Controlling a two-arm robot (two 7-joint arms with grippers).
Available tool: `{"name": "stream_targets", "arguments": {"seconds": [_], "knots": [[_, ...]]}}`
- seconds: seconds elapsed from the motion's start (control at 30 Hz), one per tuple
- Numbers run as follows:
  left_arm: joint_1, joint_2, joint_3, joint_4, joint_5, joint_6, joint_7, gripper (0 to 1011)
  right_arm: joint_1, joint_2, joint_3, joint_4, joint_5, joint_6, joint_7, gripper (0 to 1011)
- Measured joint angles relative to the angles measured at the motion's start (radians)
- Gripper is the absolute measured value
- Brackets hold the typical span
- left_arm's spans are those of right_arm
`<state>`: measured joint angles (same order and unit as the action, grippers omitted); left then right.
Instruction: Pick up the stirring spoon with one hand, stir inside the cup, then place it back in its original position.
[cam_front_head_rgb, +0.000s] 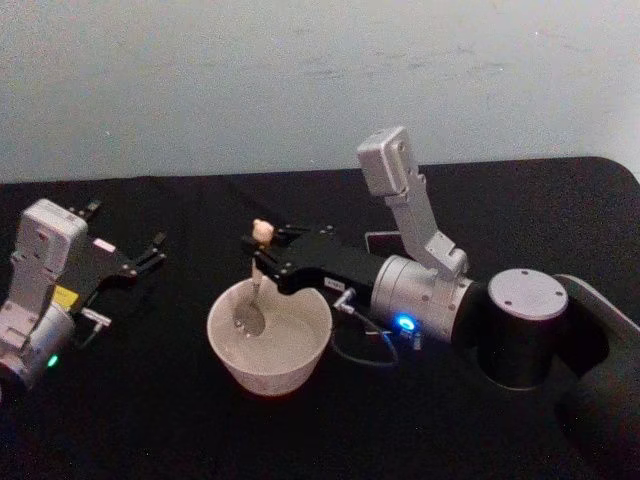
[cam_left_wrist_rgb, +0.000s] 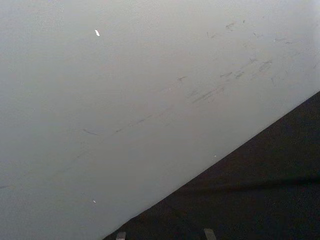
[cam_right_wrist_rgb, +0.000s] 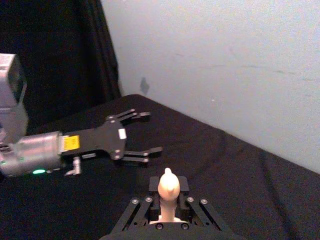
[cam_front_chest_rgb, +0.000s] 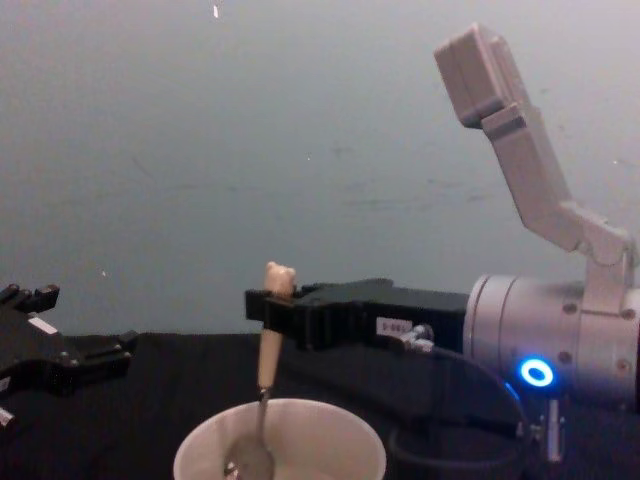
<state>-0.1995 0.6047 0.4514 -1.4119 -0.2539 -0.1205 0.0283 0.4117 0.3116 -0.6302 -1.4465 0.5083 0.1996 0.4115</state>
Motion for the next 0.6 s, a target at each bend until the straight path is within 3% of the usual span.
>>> {"name": "stream_targets", "arguments": {"seconds": [0.3, 0.6], "knots": [[0.0, 0.0, 0.0, 0.0, 0.0, 0.0, 0.0, 1001, -0.009, 0.018, 0.048, -0.001, -0.01, 0.0, 0.003, 212], [0.0, 0.0, 0.0, 0.0, 0.0, 0.0, 0.0, 1001, -0.053, 0.087, 0.074, -0.065, 0.008, 0.011, 0.054, 212]]}}
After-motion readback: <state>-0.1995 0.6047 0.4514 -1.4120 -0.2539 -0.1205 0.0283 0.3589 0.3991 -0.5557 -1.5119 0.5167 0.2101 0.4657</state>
